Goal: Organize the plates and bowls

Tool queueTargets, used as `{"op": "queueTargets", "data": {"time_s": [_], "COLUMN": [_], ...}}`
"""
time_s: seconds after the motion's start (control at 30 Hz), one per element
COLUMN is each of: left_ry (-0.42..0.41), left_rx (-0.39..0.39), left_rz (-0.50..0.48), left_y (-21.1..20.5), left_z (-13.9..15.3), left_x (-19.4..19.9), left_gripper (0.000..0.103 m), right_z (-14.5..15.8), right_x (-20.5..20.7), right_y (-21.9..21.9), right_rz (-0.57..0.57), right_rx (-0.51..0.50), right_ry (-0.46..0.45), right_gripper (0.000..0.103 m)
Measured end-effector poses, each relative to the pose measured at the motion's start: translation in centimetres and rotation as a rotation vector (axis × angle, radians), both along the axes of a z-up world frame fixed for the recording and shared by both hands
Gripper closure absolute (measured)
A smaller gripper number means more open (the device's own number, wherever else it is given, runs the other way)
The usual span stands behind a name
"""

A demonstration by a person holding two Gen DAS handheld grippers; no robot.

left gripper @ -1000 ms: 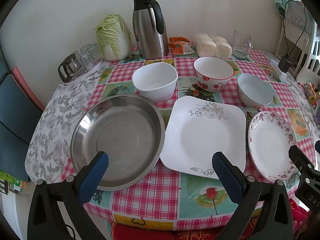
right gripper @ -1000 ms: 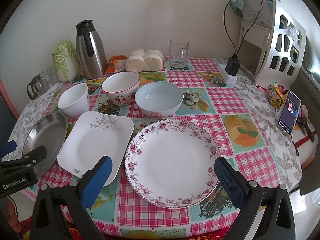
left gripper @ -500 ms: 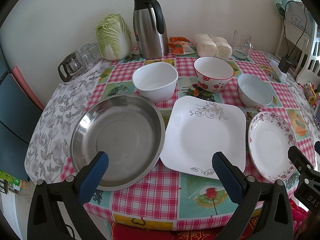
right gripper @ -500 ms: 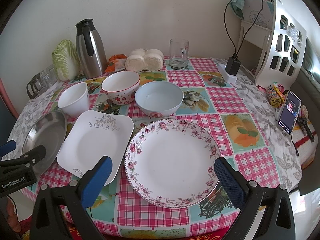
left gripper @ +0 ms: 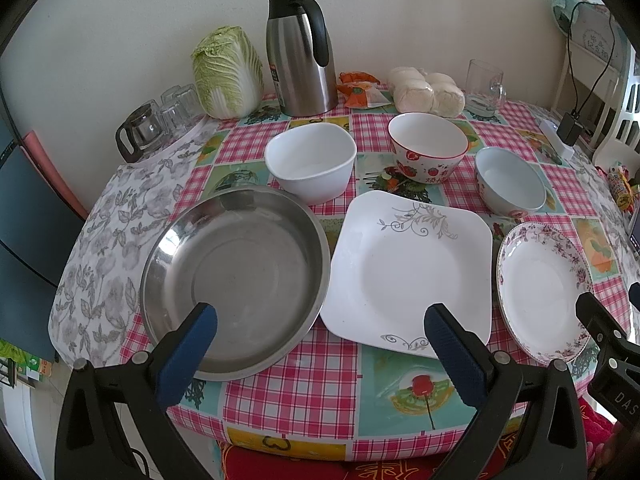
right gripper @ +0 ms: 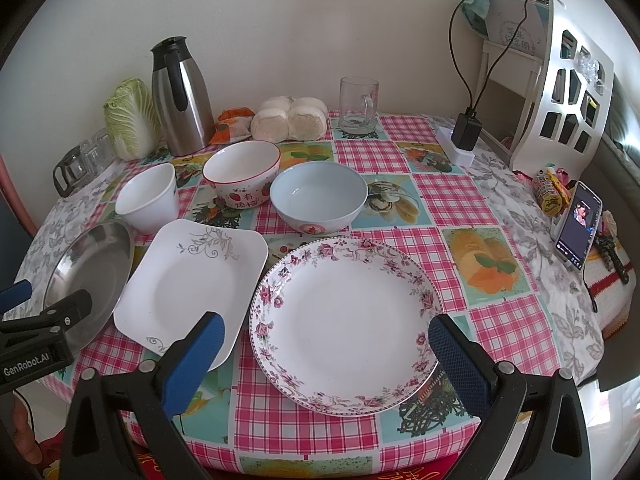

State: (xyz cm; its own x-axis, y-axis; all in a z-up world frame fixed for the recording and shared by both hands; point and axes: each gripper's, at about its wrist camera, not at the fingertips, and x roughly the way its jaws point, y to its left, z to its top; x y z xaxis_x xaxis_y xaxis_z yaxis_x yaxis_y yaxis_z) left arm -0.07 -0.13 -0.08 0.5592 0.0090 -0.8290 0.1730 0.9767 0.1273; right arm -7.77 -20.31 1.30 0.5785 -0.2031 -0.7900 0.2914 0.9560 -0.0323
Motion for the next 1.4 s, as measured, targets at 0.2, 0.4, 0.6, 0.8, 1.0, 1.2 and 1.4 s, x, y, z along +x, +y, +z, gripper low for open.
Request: {"op": "queueTargets", "data": {"time_s": [0.2,0.4,0.6,0.8,1.0,1.2,1.4], "left_ry": [0.0,0.001,0.001,0.002,0.01,0.032,-0.056], "left_rx": [0.0,-0.001,-0.001,-0.002,-0.019,-0.112,-0.213], "left_rz": [0.0,0.0,0.0,0.0,0.008,0.029,0.139], "left_y": [0.0,0.0,0.0,0.0,0.4,2.6,8.4], "left_z": [0.0,0.0,0.0,0.0,-0.2,-0.1,1.7], "left_x": [0.0,0.0,0.0,0.0,0.2,1.0,2.4], "left_gripper": [0.0,0.0,0.0,0.0,0.0,0.0,0.0], "right_z": [0.0,0.0,0.0,0.1,0.0,0.3,2.3], "right_x": [0.0,0.0,0.0,0.2,0.1,1.2,3.6], "right_y": [0.0,0.0,0.0,0.0,0.1,0.9,3.7], "right_rz": [0.0,0.001,0.001,0.001,0.0,0.027,0.116], "right_rx": [-0.001,-0.002,-0.002,-0.003,-0.001,0.007,0.02], "right_ry": [0.001,0.002,0.002,0.003,0.0,-0.001,-0.066], "right_gripper": [0.0,0.0,0.0,0.0,0.0,0.0,0.0]}}
